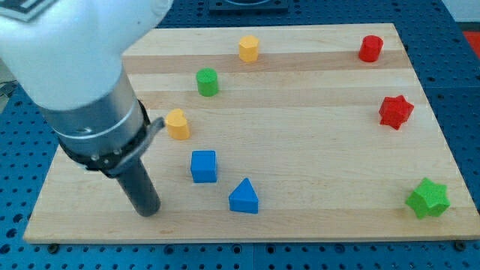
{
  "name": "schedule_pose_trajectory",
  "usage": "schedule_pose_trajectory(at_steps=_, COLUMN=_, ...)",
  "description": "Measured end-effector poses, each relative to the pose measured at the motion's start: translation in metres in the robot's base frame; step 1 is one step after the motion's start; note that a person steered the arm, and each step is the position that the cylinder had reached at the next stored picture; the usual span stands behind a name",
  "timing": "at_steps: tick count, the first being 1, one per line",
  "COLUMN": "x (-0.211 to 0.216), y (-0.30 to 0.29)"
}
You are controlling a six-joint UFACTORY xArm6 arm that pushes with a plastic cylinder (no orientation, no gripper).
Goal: Move your arm to the top left of the red star
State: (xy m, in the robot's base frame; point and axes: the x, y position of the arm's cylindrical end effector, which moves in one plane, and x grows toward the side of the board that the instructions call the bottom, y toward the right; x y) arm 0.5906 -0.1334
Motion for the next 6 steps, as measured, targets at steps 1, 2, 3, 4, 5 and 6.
schedule_pose_trajectory(at_steps=1, x=0.028, y=0.032)
schedule_pose_trajectory(at_steps=2, x=0.028, y=0.032)
schedule_pose_trajectory(at_steps=3, x=0.028, y=0.065)
schedule_pose_trajectory(at_steps=4, x=0.028, y=0.121)
schedule_pose_trajectory(at_steps=5, x=0.028, y=0.175)
schedule_pose_trajectory(at_steps=6, x=0.008, y=0.218)
